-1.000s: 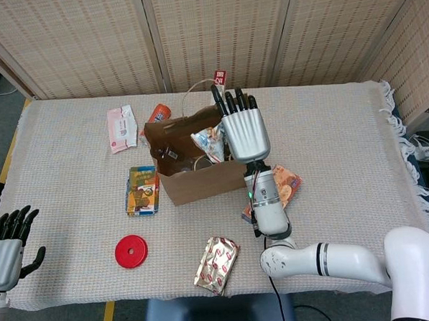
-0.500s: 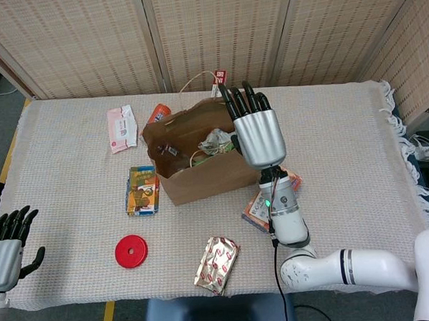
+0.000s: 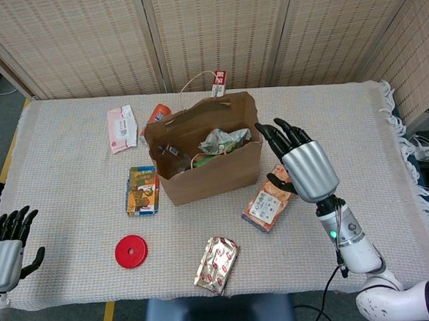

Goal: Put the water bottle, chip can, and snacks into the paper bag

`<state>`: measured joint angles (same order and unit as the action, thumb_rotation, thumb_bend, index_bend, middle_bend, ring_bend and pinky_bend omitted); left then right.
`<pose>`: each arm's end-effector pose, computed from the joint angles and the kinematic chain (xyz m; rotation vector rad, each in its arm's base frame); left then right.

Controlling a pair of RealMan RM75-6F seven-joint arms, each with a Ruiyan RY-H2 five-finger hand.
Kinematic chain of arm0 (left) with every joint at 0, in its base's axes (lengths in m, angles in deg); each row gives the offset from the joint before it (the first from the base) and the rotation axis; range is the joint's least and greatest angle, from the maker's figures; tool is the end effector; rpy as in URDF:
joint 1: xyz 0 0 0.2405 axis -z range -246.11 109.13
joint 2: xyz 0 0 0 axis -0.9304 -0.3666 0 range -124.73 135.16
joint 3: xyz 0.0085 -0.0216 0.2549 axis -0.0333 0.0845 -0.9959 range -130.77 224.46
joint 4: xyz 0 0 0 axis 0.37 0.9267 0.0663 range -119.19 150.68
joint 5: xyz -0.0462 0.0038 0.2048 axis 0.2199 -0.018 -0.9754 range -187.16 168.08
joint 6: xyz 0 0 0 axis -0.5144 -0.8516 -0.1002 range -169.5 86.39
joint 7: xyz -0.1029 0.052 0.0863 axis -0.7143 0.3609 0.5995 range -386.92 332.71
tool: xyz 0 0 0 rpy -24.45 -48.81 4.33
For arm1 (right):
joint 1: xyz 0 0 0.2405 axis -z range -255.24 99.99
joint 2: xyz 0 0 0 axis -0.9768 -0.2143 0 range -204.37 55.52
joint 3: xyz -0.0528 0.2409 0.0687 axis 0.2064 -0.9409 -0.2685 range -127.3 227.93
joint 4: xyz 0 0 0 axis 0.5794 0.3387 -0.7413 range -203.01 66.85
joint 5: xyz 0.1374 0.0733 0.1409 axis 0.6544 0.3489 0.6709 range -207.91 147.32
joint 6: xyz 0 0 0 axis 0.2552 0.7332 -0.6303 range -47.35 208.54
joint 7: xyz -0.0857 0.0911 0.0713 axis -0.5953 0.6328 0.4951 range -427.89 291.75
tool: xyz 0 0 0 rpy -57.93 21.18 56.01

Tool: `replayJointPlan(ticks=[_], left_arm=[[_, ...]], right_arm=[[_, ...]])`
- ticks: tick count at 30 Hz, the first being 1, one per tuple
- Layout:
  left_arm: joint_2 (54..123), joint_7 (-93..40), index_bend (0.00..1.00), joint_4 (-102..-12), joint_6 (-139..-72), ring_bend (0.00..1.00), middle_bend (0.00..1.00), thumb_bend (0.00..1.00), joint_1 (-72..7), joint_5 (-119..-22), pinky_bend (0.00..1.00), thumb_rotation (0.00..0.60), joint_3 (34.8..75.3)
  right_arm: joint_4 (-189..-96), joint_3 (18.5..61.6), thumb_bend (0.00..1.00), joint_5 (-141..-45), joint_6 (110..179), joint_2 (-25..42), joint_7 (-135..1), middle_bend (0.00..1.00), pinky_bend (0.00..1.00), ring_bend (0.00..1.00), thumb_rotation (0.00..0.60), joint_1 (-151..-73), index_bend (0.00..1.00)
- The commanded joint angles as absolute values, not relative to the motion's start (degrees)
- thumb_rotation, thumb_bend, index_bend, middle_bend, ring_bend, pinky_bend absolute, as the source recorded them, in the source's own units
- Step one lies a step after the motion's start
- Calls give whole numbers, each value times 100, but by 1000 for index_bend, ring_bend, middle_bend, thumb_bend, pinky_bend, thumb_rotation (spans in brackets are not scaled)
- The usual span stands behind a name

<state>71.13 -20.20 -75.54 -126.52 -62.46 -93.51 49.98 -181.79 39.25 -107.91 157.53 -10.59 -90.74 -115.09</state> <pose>-0.3124 0.1885 0.1529 -1.3987 -0.8229 -0.8260 -0.0946 -0.2985 0.1398 1.6898 -0.5654 1.2652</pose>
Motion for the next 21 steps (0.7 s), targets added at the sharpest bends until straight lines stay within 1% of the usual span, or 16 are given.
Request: replayJointPlan(ticks=[1,3,5,9,14,18,21], left_arm=[[7121,-2009,72,-7556,-12657,0,0,398,-6248,-9345,0,600,5003],[7122,-2011,72,-7555,-12655,0,0,398,-6248,-9343,0,600,5004],[7122,-2011,72,-7554,-12653,0,0,398,-6246,-9343,0,600,5006],[7121,-2022,72,-7550,-12652,0,0,399,-6248,-9346,0,600,5005],[7116,-2047,72,-7545,-12646,0,0,398,-6247,-9349,0,600,5005],[7115,-2062,72,-7537,-12638,0,0,398,-6245,-9347,0,600,5006],[7112,-2070,72,-7537,-12635,0,0,399,-6245,-9350,0,600,5003]], right_arm=[[-17821,5083,64,-12505,15215,-2012,-7685,153,248,82,600,-10946,0],[-17648,5309,26,-12888,14997,-2137,-7454,140,236,81,600,-10975,0],[-17552,5444,3,-13089,14779,-2204,-7380,119,222,75,600,-11023,0],[-17476,5630,0,-13177,14078,-2242,-7524,76,173,47,600,-11190,0],[-17433,5556,0,-12810,13271,-2085,-8293,22,96,1,600,-11385,0],[-17413,5428,0,-12289,12729,-1889,-8983,0,42,0,600,-11510,0],[-17335,5307,0,-11881,12475,-1627,-9448,0,29,0,600,-11590,0]])
